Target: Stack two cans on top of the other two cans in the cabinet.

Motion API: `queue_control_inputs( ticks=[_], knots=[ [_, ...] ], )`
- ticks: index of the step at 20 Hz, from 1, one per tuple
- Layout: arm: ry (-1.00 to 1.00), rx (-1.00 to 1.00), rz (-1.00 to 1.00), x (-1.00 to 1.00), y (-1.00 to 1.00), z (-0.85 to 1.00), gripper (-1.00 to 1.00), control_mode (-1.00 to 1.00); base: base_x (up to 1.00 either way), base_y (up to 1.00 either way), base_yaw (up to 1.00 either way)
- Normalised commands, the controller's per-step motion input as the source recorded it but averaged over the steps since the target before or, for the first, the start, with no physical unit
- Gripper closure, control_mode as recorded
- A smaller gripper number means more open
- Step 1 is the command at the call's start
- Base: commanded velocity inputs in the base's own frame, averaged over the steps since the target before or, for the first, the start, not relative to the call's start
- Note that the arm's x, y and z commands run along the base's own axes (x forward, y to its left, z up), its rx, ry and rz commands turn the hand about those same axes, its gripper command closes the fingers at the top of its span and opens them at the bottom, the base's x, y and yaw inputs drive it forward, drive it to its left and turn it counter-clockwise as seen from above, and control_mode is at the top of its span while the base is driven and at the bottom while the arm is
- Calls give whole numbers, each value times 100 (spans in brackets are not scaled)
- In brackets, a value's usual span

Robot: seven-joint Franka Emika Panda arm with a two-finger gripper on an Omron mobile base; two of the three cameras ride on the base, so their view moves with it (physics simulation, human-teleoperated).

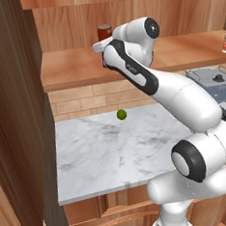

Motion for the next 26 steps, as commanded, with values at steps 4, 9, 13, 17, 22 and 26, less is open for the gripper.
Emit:
queue_control_inputs(
  ticks=[4, 9, 13, 17, 22, 26],
  knots=[
    [0, 1, 0, 6, 0, -3, 100, -100, 0, 0, 0],
    [0, 1, 0, 4, 0, -2, 100, -100, 0, 0, 0],
    [0, 1, 0, 4, 0, -1, 100, -100, 0, 0, 0],
    [0, 1, 0, 4, -1, -1, 100, -100, 0, 0, 0],
    [0, 2, 0, 0, -6, -3, 100, -100, 0, 0, 0],
    [0, 1, 0, -5, -9, -3, 100, -100, 0, 0, 0]
  ],
)
